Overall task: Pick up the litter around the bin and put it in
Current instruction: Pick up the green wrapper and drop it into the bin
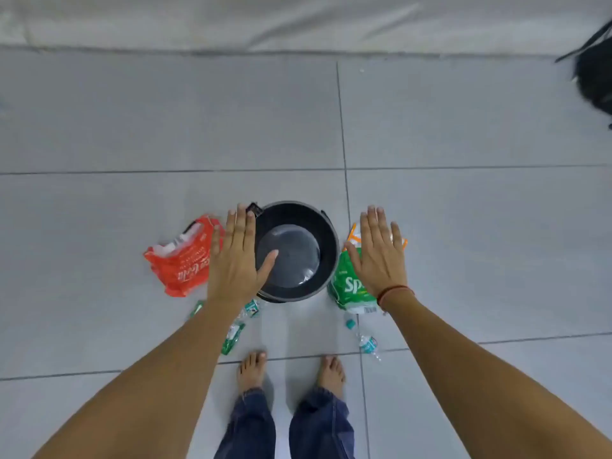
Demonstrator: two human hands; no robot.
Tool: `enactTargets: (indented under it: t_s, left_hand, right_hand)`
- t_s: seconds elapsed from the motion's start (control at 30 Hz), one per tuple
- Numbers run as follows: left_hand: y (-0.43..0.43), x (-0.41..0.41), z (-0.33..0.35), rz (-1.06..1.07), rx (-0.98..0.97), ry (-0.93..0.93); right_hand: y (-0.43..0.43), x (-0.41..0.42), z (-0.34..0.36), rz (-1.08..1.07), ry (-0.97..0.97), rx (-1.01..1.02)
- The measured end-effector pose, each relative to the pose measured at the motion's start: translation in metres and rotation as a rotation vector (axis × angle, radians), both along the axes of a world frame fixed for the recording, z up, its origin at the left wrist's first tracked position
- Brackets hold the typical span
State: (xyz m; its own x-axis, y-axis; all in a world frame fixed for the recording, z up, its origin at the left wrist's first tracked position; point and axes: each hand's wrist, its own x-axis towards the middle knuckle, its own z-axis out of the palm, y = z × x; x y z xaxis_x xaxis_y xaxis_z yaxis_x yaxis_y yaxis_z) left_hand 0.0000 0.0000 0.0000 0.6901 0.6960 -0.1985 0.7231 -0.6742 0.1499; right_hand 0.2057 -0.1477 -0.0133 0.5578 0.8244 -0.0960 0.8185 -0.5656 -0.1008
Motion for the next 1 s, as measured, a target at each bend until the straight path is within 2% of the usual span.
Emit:
enactTargets:
  t_s: [0.17,0.27,0.33,0.47,0.57,0.63,0.73,0.9,0.93,1.0]
  left_hand:
    - [0.018,0.002,-0.115,-0.011,0.089,-0.002]
    - [0.031,0.002,-0.169,0.016,0.067,-0.003]
    - [0.035,0.003,-0.185,0.079,0.037,-0.044]
    - [0.035,0.012,-0.194,0.159,0.01,-0.139]
    - [0.033,0.011,-0.196,0.157,0.023,-0.14]
    - [0.034,0.009,-0.195,0.167,0.016,-0.133]
    - [0.036,0.01,-0.195,0.161,0.018,-0.138]
    - [0.036,0.009,-0.191,0.172,-0.009,-0.155]
    - [0.035,0.009,-0.191,0.177,-0.024,-0.168]
    - [0.036,0.01,-0.189,0.179,-0.058,-0.2]
  right_hand:
    - [-0.05,-0.012,-0.151,-0.288,0.108,-0.074]
    - [-0.063,-0.027,-0.221,-0.411,0.238,-0.241]
    - [-0.065,-0.034,-0.248,-0.517,0.344,-0.328]
    - [-0.051,-0.042,-0.285,-0.708,0.496,-0.368]
    - [-0.044,-0.048,-0.299,-0.74,0.46,-0.4]
    - [-0.04,-0.05,-0.3,-0.68,0.389,-0.372]
    - [-0.04,-0.047,-0.287,-0.662,0.287,-0.222]
    - [-0.042,-0.04,-0.203,-1.017,0.139,0.292]
    - [-0.039,-0.043,-0.177,-1.012,0.107,0.406]
    - [-0.029,-0.052,-0.131,-0.836,0.062,0.569]
